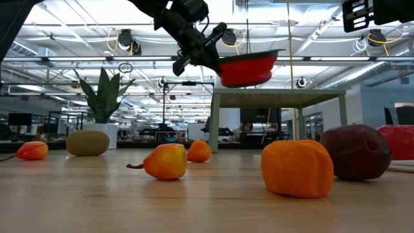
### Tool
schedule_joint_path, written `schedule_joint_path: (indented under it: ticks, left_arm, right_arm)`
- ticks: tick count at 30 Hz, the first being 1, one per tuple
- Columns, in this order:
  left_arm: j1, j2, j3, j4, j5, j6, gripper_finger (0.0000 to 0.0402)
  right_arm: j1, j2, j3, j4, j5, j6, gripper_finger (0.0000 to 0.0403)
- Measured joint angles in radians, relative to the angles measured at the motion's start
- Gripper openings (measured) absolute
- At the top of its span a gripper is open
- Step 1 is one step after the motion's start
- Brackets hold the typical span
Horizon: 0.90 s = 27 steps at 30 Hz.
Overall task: Pick & Place Fruit
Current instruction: Put the red basket on the shelf
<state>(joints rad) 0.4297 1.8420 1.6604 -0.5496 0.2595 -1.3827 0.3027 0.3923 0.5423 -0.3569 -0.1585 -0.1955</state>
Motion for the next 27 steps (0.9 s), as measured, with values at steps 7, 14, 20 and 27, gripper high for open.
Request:
schedule_joint_path:
  ticks: [7,14,20,27]
  left_arm:
    - [0.0,0.0,0.0,0.001,-0.027,0.049,0.0024]
    - [0.001,0.0,0.0,0.043,-0.033,0.081,0.0025]
    - [0.001,0.001,0.0,0.04,-0.032,0.105,0.0026]
    - [0.001,0.001,0.0,0.037,-0.032,0.121,0.0026]
  right_arm:
    - [0.0,0.0,0.0,0.0,0.0,0.0,0.0001]
    - [0.0,0.0,0.0,0.0,0.0,0.0,0.0001]
    - [0.0,0.0,0.0,0.0,0.0,0.0,0.0001]
    - [0.0,0.0,0.0,0.0,0.0,0.0,0.0001]
